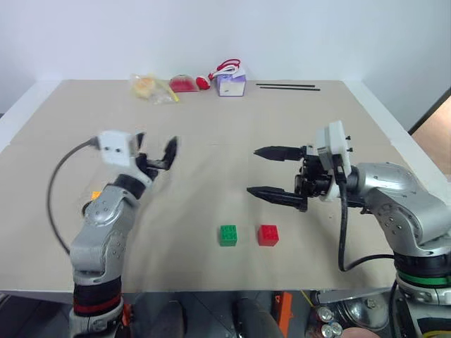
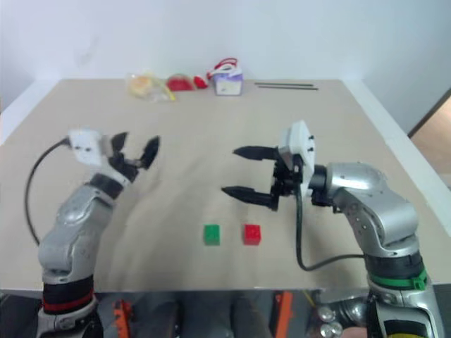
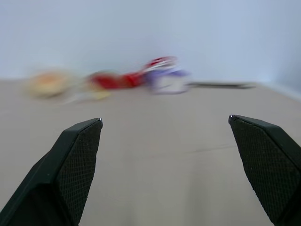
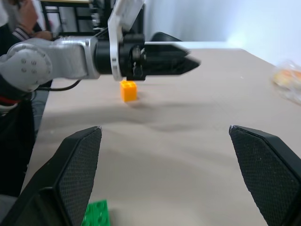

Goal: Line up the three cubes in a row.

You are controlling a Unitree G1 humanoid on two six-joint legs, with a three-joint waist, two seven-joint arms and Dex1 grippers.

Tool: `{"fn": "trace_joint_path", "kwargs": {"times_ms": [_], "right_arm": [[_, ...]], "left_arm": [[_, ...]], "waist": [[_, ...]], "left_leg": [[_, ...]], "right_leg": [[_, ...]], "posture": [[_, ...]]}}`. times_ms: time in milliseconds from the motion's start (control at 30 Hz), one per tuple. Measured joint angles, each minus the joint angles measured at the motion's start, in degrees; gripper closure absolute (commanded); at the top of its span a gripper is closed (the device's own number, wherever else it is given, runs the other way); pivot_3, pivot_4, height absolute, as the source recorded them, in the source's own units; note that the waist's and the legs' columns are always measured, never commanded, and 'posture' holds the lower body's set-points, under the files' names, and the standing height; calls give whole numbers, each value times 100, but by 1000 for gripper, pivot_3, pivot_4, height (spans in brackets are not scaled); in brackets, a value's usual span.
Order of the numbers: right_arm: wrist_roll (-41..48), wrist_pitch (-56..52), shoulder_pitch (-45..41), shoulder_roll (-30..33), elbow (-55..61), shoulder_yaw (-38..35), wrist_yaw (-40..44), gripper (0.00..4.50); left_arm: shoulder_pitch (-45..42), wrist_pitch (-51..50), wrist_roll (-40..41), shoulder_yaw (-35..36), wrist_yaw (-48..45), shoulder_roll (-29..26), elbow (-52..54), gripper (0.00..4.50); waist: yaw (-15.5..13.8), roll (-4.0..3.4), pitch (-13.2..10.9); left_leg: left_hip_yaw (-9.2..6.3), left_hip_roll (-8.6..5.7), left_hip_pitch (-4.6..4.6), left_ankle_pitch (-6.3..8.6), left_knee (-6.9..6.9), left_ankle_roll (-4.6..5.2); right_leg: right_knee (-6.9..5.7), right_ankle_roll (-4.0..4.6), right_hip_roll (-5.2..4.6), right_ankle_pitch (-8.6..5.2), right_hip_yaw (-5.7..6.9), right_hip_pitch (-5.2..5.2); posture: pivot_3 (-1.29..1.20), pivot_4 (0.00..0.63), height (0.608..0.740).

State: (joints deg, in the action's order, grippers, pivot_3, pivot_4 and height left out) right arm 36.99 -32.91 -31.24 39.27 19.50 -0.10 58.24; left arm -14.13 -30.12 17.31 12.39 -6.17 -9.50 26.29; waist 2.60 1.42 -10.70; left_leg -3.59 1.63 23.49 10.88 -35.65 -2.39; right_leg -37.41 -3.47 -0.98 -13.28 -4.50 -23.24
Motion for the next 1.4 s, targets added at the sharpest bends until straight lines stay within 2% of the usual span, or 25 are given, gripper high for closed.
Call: {"fn": "trace_joint_path", "kwargs": {"times_ms": [200, 433, 767, 1400], "right_arm": [[-239, 235, -318, -356, -288, 425, 129, 0], [-429, 438, -339, -566, -511, 674, 286, 0], [-533, 509, -334, -614, -523, 694, 301, 0], [-581, 508, -334, -659, -545, 694, 286, 0]], "left_arm": [[781, 61, 22, 376, -66, -299, 102, 47], [1020, 651, 130, 836, -676, -903, -533, 47], [1667, 750, 244, 808, -934, -858, -742, 47], [1534, 1043, 244, 840, -827, -872, -1171, 47]], "waist": [[-7, 6, 3], [-3, 7, 4], [0, 8, 4], [-2, 8, 4]], "left_leg": [[1, 0, 2, -1, -5, -2], [9, 4, -2, -1, -4, -2], [12, 8, -4, -1, 3, -2], [15, 6, -5, -1, 3, -2]], "right_leg": [[1, 9, -1, 2, 0, 0], [1, 37, -1, -5, 0, -3], [1, 41, -1, -8, 0, -6], [1, 41, -3, -8, -1, -6]], "posture": [[0, 150, 740], [0, 150, 740], [0, 150, 740], [0, 150, 740]]}}
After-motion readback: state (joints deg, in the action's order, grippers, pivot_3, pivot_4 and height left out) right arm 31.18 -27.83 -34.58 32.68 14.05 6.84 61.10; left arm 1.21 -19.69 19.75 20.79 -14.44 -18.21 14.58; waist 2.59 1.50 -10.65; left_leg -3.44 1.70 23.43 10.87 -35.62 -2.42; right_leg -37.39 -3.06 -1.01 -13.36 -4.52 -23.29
